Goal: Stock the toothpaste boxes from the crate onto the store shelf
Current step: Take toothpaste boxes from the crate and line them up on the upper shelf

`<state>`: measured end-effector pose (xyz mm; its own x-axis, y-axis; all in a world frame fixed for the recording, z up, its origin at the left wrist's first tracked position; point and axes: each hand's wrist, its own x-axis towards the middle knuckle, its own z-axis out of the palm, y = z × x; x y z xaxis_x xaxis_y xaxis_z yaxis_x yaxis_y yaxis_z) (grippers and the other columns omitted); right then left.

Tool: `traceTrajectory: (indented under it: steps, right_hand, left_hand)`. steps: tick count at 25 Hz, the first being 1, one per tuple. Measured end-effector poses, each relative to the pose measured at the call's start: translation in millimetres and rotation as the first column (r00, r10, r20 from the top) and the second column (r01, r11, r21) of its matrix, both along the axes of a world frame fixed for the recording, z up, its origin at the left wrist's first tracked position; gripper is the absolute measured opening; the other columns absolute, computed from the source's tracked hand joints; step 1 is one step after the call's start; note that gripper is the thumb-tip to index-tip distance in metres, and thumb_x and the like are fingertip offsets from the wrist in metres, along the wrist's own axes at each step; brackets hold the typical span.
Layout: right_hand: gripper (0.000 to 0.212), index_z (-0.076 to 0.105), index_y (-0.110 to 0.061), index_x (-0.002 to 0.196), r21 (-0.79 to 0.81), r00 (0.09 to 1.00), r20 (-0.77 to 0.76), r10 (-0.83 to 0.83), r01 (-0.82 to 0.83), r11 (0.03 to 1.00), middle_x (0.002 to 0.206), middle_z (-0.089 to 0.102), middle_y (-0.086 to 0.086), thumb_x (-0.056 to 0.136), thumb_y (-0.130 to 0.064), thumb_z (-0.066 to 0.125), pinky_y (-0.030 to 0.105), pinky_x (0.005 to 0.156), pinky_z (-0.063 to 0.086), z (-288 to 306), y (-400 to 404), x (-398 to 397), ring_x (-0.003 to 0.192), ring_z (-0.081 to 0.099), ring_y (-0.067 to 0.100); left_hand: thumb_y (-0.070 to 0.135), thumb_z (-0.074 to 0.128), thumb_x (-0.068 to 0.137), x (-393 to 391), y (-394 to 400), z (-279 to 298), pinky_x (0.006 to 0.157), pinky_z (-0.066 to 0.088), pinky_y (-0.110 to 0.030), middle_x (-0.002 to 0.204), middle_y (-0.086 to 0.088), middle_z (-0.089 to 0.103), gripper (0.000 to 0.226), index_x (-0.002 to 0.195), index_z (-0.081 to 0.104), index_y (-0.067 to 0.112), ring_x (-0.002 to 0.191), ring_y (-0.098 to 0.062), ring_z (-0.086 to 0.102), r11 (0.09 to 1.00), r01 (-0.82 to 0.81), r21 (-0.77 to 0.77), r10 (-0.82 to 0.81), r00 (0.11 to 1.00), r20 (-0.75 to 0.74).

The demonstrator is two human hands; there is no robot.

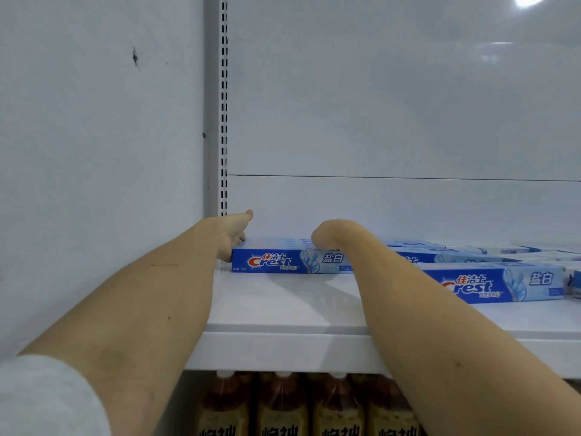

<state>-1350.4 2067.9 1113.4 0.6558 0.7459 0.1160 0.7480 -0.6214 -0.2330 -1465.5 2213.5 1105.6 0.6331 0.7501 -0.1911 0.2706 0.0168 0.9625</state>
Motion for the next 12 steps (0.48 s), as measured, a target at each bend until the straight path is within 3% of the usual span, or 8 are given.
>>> traceTrajectory:
  steps: [2, 3, 4, 5, 6, 9, 12]
  right_hand:
    - [0.011, 0.051, -0.007, 0.099, 0.028, 0.998, 0.06, -0.036, 0.034, 0.999, 0.102, 0.053, 0.012, 0.094, -0.01, 0.041, 0.035, 0.087, 0.044, -4, 6, -3, 0.094, 0.052, 0.03]
    - [0.019, 0.055, -0.007, 0.105, 0.087, 0.991, 0.113, -0.072, 0.062, 0.994, 0.108, 0.057, 0.015, 0.091, -0.01, 0.043, 0.037, 0.092, 0.047, -3, 3, -8, 0.099, 0.055, 0.033]
    - [0.028, 0.058, -0.007, 0.112, 0.175, 0.981, 0.169, -0.098, 0.068, 0.982, 0.114, 0.06, 0.016, 0.088, -0.009, 0.044, 0.04, 0.096, 0.047, 1, -1, -14, 0.106, 0.057, 0.035]
    - [0.034, 0.059, -0.007, 0.118, 0.248, 0.971, 0.217, -0.101, 0.045, 0.968, 0.12, 0.06, 0.016, 0.087, -0.009, 0.044, 0.04, 0.096, 0.046, 8, -5, -20, 0.112, 0.056, 0.036]
    - [0.036, 0.058, -0.007, 0.122, 0.297, 0.963, 0.256, -0.079, 0.0, 0.955, 0.124, 0.06, 0.016, 0.088, -0.009, 0.044, 0.036, 0.092, 0.045, 18, -11, -26, 0.115, 0.056, 0.035]
    - [0.037, 0.055, -0.004, 0.126, 0.357, 0.963, 0.268, 0.031, -0.129, 0.925, 0.131, 0.058, 0.017, 0.093, -0.014, 0.041, 0.033, 0.088, 0.043, 56, -46, -25, 0.117, 0.055, 0.035]
    - [0.039, 0.056, -0.004, 0.128, 0.315, 0.95, 0.303, 0.076, -0.175, 0.933, 0.135, 0.055, 0.016, 0.097, -0.021, 0.039, 0.032, 0.092, 0.043, 74, -105, 0, 0.116, 0.053, 0.032]
  left_hand:
    - [0.063, 0.034, 0.097, 0, -5, 2, 0.059, 0.061, -0.036, 0.123, -0.017, 0.055, 0.08, 0.152, 0.017, 0.008, 0.09, -0.028, 0.067, 0.999, -0.033, 0.02, 0.033, 0.999, -0.01]
    - [0.064, 0.03, 0.097, 1, -7, 3, 0.082, 0.058, -0.04, 0.133, -0.016, 0.052, 0.079, 0.153, 0.016, 0.011, 0.11, -0.031, 0.062, 0.991, -0.058, 0.119, 0.065, 0.997, -0.05]
    - [0.065, 0.026, 0.097, 3, -8, 4, 0.105, 0.045, -0.045, 0.149, -0.016, 0.04, 0.079, 0.155, 0.013, 0.012, 0.132, -0.033, 0.046, 0.966, -0.057, 0.254, 0.083, 0.992, -0.093]
    - [0.064, 0.022, 0.098, 4, -11, 9, 0.116, 0.027, -0.048, 0.16, -0.014, 0.024, 0.079, 0.156, 0.011, 0.012, 0.145, -0.033, 0.027, 0.928, -0.053, 0.369, 0.094, 0.991, -0.092]
    - [0.063, 0.021, 0.099, 4, -19, 16, 0.119, 0.017, -0.048, 0.163, -0.013, 0.015, 0.078, 0.156, 0.011, 0.011, 0.149, -0.033, 0.017, 0.894, -0.065, 0.443, 0.093, 0.995, -0.04]
    - [0.057, 0.025, 0.101, -2, -61, 43, 0.119, 0.014, -0.047, 0.163, -0.009, 0.016, 0.073, 0.156, 0.015, 0.009, 0.149, -0.03, 0.017, 0.82, -0.092, 0.565, 0.058, 0.995, 0.077]
    - [0.055, 0.038, 0.099, 2, -111, 50, 0.118, 0.027, -0.042, 0.155, -0.002, 0.037, 0.064, 0.15, 0.034, 0.016, 0.141, -0.02, 0.035, 0.779, 0.153, 0.609, -0.215, 0.976, 0.03]
